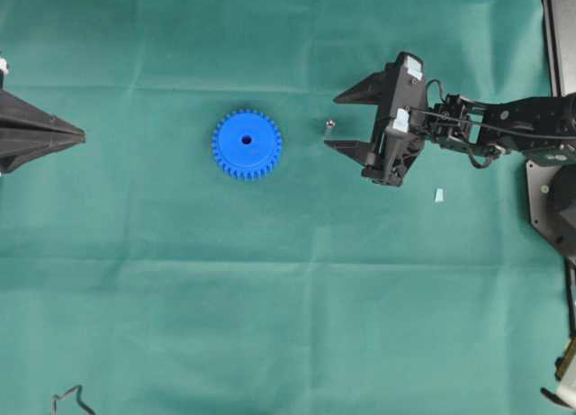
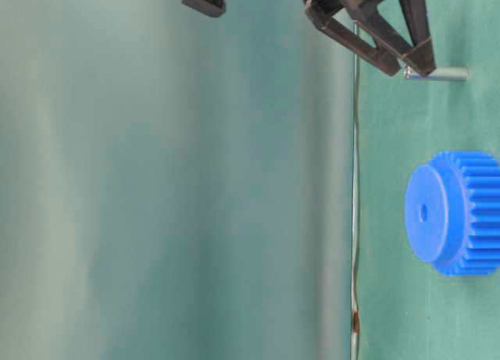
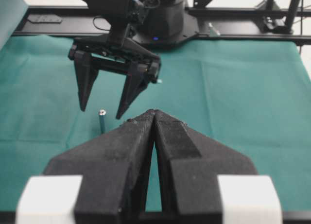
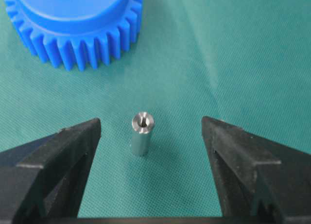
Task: Insert the shaft into the center hole of the gear.
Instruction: 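Lower the right gripper and close it around the silver shaft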
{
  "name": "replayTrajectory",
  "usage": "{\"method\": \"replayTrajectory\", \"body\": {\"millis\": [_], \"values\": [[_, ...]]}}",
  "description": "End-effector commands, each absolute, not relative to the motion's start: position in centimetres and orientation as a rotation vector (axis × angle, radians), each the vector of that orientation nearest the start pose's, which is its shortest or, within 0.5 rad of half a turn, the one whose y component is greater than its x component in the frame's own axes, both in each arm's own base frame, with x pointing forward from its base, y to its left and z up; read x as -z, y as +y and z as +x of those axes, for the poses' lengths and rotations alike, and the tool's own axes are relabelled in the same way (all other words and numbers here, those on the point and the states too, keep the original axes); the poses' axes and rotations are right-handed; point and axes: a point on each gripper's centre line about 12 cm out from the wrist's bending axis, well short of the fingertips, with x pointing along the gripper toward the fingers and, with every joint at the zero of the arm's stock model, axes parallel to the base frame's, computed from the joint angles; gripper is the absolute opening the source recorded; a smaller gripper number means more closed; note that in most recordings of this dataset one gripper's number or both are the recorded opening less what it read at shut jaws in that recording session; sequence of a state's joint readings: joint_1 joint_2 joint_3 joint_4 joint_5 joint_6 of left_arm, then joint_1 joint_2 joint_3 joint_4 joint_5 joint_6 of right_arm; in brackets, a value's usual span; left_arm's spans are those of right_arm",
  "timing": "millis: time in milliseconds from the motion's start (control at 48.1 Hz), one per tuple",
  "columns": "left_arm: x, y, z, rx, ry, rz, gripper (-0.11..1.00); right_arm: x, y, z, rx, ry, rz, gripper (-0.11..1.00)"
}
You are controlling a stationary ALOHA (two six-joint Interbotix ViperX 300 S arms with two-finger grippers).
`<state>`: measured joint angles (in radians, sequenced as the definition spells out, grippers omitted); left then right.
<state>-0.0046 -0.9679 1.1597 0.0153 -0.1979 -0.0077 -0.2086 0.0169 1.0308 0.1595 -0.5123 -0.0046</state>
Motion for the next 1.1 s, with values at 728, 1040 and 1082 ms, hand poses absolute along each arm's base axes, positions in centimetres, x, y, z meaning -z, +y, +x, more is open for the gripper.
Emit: {"method": "replayTrajectory", "body": {"millis": [728, 1040, 1082], "values": [[-29.8, -0.2, 20.1, 0.010, -0.020, 0.010, 0.00, -11.2, -7.4, 31.6, 0.302, 0.521, 0.160, 0.17], [-29.7, -0.2, 20.1, 0.010, -0.014, 0.007, 0.00, -16.2, -7.1, 32.1, 0.270, 0.516, 0.167, 0.17], [-29.8, -0.2, 20.1, 0.010, -0.015, 0.007, 0.00, -16.7, -7.0, 32.0, 0.262, 0.526, 0.163, 0.17]]}}
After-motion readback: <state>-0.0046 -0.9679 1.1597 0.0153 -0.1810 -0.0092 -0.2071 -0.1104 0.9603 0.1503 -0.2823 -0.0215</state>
